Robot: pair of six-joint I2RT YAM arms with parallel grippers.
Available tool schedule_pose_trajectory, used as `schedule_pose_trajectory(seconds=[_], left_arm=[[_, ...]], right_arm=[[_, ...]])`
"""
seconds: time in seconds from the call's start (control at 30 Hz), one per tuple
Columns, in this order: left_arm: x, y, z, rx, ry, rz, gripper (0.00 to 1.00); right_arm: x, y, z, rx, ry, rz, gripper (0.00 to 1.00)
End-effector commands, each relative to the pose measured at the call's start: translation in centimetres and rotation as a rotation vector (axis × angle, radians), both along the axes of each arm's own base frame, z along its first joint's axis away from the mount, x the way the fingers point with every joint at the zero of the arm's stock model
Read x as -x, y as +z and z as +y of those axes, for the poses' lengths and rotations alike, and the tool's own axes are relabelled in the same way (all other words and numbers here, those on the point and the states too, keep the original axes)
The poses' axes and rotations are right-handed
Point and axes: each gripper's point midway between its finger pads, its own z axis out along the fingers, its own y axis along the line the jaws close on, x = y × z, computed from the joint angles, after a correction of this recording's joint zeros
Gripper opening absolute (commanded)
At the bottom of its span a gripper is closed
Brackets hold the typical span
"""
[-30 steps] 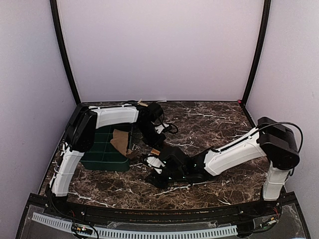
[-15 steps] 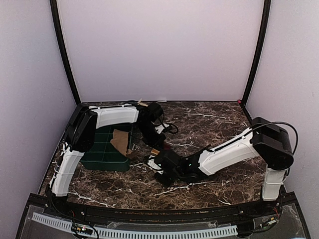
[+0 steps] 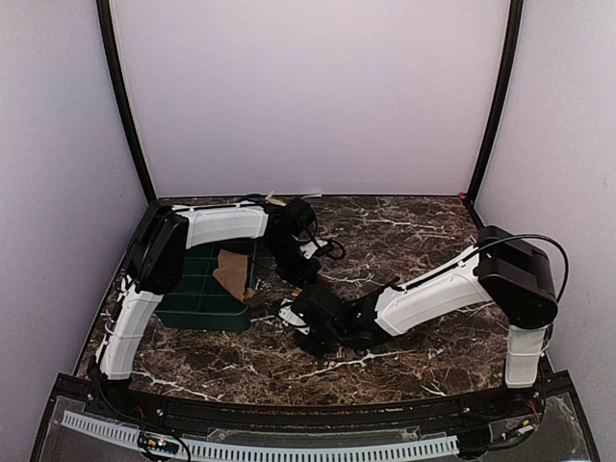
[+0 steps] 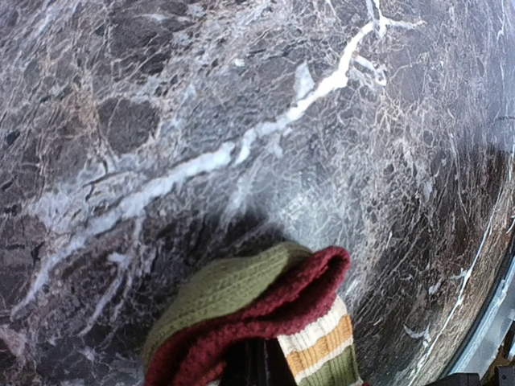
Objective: Roll the socks
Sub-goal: Pick up the sock from the center of the board.
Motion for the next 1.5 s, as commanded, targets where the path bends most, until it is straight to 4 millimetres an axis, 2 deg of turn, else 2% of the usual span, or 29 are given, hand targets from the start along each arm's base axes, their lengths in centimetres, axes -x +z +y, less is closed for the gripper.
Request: schedule_pose_trajectory(seconds=[0.0,0.23,0.27,0.3,0.4,0.53,0.87,1.27,1.47], left_arm=[[2.8,-5.2,2.3,-0.146,-0.027,0.106,0.00],[2.7,-4.8,2.3,-0.148,-0.023,0.099,0.00],[2.6,-4.6,2.3,-0.148,-0.021,0.095,0.01],[2.5,-4.4,2.3,-0.147,-0.019,0.089,0.06],[2.0,-3.4,2.2,-0.139,-0.010,0.061,0.20],[1.5,-2.0,2.0,-0.118,0.000,0.029,0.27],[0.7,1.1,1.7,-0.072,0.016,-0.022,0.32],[0.3,7.2,0.5,0.112,0.039,-0.058,0.38],[0.0,9.9,0.6,0.216,0.072,-0.080,0.41]], right_arm=[[0.8,-4.0,-3.1,0.134,-0.028,0.101,0.24],[1.6,-4.8,-3.7,0.128,-0.046,0.190,0.06],[1.8,-4.7,-3.7,0.120,-0.044,0.201,0.05],[1.9,-4.5,-3.6,0.111,-0.043,0.209,0.04],[2.1,-3.9,-3.4,0.082,-0.040,0.231,0.03],[2.4,-3.2,-3.1,0.046,-0.036,0.267,0.01],[3.4,-2.3,-3.4,-0.032,-0.048,0.359,0.00],[4.1,-0.3,-2.9,-0.141,-0.035,0.440,0.00],[4.3,0.4,-2.9,-0.188,-0.030,0.475,0.00]])
